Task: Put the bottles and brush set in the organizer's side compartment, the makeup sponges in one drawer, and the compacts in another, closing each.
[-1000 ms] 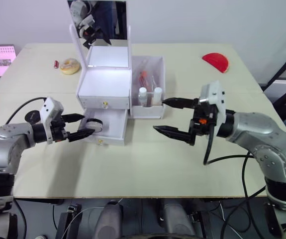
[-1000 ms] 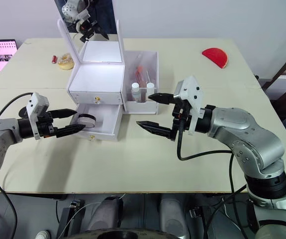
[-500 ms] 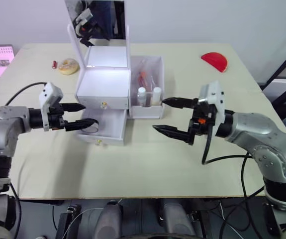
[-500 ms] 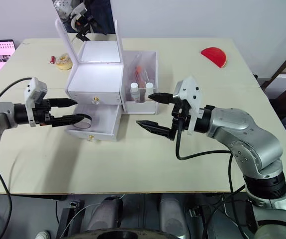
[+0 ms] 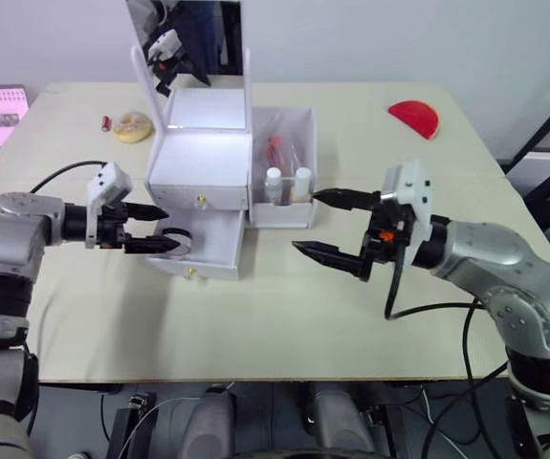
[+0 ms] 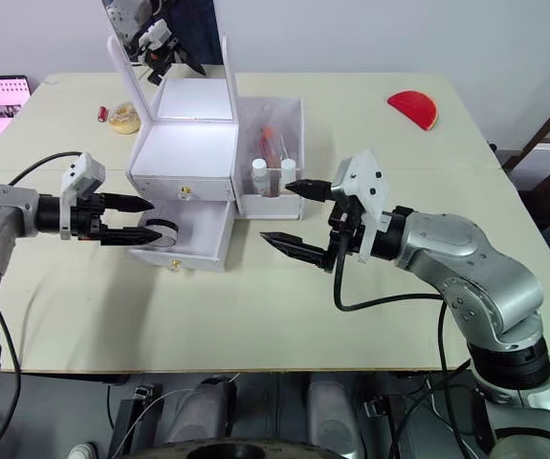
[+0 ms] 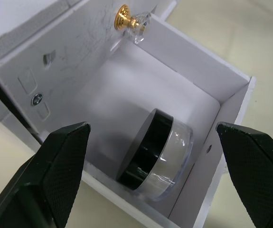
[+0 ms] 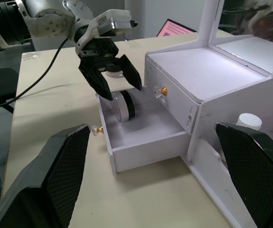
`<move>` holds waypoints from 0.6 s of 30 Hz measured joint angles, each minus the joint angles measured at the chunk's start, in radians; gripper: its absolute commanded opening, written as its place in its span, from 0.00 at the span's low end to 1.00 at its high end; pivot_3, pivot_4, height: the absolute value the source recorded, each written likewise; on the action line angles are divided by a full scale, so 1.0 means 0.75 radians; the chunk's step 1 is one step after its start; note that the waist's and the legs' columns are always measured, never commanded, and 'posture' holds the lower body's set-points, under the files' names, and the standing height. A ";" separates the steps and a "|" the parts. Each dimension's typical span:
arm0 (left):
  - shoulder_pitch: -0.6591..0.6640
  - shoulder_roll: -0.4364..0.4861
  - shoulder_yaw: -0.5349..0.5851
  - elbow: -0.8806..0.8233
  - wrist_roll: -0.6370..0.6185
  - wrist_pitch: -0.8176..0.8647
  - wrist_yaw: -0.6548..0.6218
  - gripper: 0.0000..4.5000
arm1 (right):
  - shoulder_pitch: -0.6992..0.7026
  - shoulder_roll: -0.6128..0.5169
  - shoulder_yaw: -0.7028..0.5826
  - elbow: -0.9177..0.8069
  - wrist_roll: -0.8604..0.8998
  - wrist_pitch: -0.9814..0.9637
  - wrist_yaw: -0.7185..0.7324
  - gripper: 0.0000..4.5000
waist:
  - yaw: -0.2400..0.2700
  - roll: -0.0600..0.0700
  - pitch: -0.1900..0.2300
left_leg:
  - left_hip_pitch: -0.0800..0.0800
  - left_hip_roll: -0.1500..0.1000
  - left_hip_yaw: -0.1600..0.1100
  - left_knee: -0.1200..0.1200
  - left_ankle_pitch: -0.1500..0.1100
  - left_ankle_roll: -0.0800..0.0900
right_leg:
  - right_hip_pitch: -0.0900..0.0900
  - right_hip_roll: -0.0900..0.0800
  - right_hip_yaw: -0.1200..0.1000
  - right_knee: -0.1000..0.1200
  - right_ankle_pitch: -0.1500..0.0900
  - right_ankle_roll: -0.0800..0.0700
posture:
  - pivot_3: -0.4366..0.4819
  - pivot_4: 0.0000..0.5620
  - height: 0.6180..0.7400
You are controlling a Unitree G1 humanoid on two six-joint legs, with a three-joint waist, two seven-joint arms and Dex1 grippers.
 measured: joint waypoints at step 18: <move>0.069 0.010 -0.003 -0.135 0.059 -0.010 0.094 0.99 | 0.016 0.002 0.000 0.000 0.007 0.000 -0.007 1.00 | 0.001 0.000 0.000 | 0.000 0.000 0.000 0.000 0.000 0.000 | 0.000 0.000 0.000 0.001 0.000 0.001 | 0.48 0.27 1.00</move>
